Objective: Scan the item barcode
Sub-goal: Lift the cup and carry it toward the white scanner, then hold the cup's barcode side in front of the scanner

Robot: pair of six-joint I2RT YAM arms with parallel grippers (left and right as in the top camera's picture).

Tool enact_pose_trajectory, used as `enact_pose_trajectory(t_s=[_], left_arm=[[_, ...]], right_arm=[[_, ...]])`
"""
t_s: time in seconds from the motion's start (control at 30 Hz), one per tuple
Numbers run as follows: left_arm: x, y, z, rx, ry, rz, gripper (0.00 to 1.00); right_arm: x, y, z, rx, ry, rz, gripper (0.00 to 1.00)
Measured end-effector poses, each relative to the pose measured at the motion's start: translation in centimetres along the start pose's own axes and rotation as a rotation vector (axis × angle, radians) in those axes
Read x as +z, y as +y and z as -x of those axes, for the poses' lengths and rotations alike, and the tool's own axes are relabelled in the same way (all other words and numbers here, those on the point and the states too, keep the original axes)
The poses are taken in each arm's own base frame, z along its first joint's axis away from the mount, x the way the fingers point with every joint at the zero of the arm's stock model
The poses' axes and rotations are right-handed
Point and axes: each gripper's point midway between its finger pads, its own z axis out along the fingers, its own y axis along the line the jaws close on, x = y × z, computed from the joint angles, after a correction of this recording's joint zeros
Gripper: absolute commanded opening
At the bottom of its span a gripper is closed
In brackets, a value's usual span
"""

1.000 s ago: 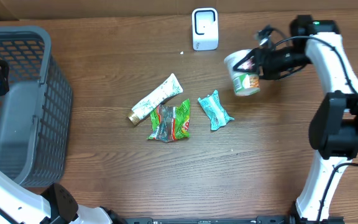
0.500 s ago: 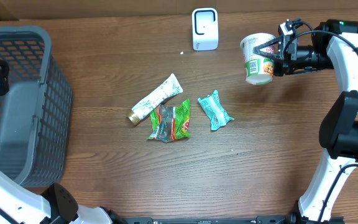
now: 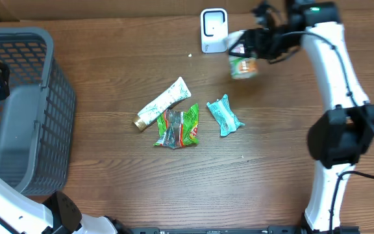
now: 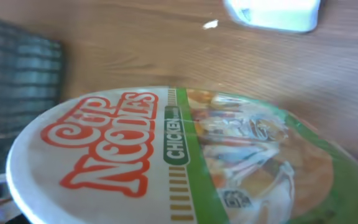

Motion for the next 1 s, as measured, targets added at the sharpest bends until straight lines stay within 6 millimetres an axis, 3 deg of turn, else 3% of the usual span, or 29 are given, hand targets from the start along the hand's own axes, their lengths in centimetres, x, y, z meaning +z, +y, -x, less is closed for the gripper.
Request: enact_pose_trajectory(t_s=[0.17,0.37,0.43,0.53,0.7,0.83,1.0], left_arm=[[0.0,0.0,0.0,-0.001,0.000,0.000,1.00],[0.0,0.0,0.0,0.000,0.000,0.000,1.00],[0.0,0.0,0.0,0.000,0.000,0.000,1.00],[0.0,0.0,0.0,-0.001,0.001,0.000,1.00],[0.0,0.0,0.0,-0.001,0.000,0.000,1.00],[0.0,0.0,0.0,-0.001,0.001,-0.001,1.00],[0.0,0.0,0.0,-0.001,0.001,0.000,1.00]], right_arm=[[2.6,0.3,2.6,-0.114,-0.101,-0.432,0.51],[1.9,2.2,6.7,-0.304,-0.297,-0.776,0.51],[1.4,2.6,7.8,-0.348,-0.338,-0.822,0.51],[0.1,3.1,11.5,-0.451,-0.474,-0.903,0.51],[-0.1,2.9,13.7,-0.556,-0.529,-0.986,0.52],[1.5,1.8,15.3,-0.659,-0.536,-1.083,0.51],[5.1,-0.2,15.8,-0.817,-0.461,-1.161,0.46]])
